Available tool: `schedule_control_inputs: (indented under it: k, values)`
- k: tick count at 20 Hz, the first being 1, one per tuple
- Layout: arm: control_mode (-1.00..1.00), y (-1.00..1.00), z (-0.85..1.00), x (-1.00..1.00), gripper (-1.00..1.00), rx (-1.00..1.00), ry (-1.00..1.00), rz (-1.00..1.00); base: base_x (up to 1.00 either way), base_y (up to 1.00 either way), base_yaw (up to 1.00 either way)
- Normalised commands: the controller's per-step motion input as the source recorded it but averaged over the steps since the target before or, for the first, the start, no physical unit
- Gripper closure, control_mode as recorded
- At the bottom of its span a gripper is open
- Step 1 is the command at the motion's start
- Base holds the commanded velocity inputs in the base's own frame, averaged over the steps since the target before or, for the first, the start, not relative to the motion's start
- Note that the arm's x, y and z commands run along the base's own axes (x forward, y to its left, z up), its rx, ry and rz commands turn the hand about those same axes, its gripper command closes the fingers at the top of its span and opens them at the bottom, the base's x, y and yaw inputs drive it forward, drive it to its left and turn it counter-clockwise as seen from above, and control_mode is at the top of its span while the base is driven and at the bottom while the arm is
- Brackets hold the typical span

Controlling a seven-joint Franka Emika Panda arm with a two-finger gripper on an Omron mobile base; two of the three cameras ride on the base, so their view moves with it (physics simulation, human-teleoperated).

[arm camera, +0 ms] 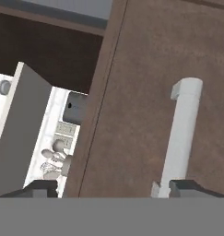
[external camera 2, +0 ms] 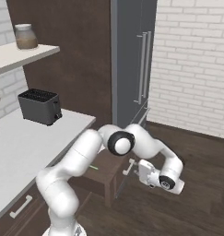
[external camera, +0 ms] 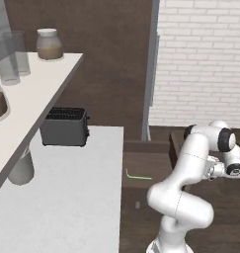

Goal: Take a straw from the drawer in front and place it inside the glass cup on the dining counter.

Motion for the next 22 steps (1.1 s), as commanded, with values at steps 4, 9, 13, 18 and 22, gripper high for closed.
schedule_control_inputs:
  k: [4, 9, 13, 18, 22]
  values:
    - [-1.00, 0.02, 1.00, -0.45, -1.00, -0.02, -0.04, -0.01, 0.00, 0.00, 0.00]
    - [-1.00, 0.38, 1.00, -0.19, -1.00, -0.14, -0.11, 0.00, 0.00, 0.00, 0.00]
    - [-1.00, 0.64, 1.00, 0.00, -1.00, -0.25, -0.05, 0.00, 0.00, 0.00, 0.00]
    - [-1.00, 0.78, 0.99, 0.00, -1.00, -0.33, 0.00, 0.00, 0.00, 0.00, 0.00]
    - [-1.00, 0.68, 0.68, 0.03, -1.00, -0.36, 0.00, 0.00, 0.00, 0.00, 0.00]
